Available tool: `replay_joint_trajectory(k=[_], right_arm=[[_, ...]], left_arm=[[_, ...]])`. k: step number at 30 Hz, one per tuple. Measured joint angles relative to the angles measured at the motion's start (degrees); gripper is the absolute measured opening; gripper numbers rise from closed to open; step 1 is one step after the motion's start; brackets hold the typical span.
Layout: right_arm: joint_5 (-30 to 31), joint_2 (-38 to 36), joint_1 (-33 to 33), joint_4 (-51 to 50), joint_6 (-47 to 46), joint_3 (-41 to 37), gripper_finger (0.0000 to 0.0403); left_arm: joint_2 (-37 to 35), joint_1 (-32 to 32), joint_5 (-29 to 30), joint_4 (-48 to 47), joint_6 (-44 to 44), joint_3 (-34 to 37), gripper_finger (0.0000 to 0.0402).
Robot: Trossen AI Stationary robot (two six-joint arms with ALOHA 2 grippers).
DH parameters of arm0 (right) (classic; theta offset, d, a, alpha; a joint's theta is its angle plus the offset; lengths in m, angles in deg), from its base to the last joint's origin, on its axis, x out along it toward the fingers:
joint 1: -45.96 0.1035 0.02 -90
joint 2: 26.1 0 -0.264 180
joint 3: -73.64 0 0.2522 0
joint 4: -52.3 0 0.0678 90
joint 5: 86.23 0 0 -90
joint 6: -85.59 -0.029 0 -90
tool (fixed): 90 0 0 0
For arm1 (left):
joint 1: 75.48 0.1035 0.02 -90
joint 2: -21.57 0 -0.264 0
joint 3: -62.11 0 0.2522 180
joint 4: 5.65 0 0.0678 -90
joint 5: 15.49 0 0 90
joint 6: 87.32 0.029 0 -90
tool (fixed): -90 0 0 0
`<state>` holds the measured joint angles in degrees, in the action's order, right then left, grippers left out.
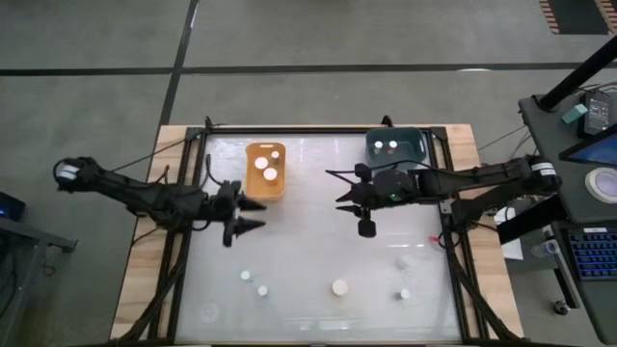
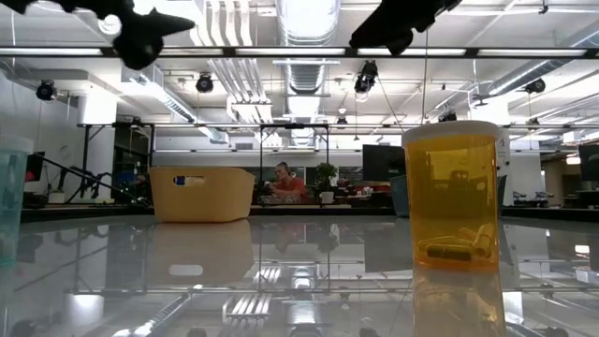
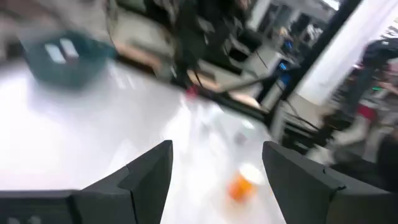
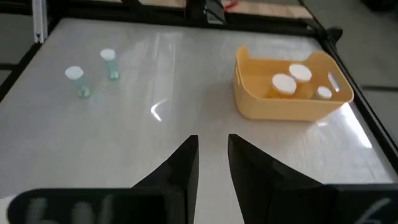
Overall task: Pick and place medicine bottles into bin by pill shape (circle, oval)
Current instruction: Put the blue bottle pill into the yellow bin
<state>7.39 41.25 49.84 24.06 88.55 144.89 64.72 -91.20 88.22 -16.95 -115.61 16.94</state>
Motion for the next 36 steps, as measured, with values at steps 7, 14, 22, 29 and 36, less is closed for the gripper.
replay_joint_trajectory(k=[7, 14, 22, 29, 36], right_arm=[[0.0, -1.0, 0.0, 6.3, 2.8, -4.6, 0.0070], [-0.1, 0.2, 0.0, 6.7, 3.4, -4.8, 0.0077], [-0.2, 0.8, 0.0, 6.7, 3.6, -4.8, 0.0070], [-0.2, 0.8, 0.0, 6.7, 3.6, -4.8, 0.0071], [-0.2, 0.8, 0.0, 6.7, 3.6, -4.8, 0.0073]], left_arm=[[4.5, -11.8, -7.8, -24.7, -26.5, -9.3, 0.0233], [10.8, -25.6, -10.5, -36.0, -37.4, -12.0, 0.0233], [20.9, -33.8, -0.2, -36.0, -40.7, -9.7, 0.0233], [29.9, -35.8, 1.0, -33.5, -41.9, -9.5, 0.0233], [35.9, -35.8, 6.8, -30.8, -41.9, -9.5, 0.0233]])
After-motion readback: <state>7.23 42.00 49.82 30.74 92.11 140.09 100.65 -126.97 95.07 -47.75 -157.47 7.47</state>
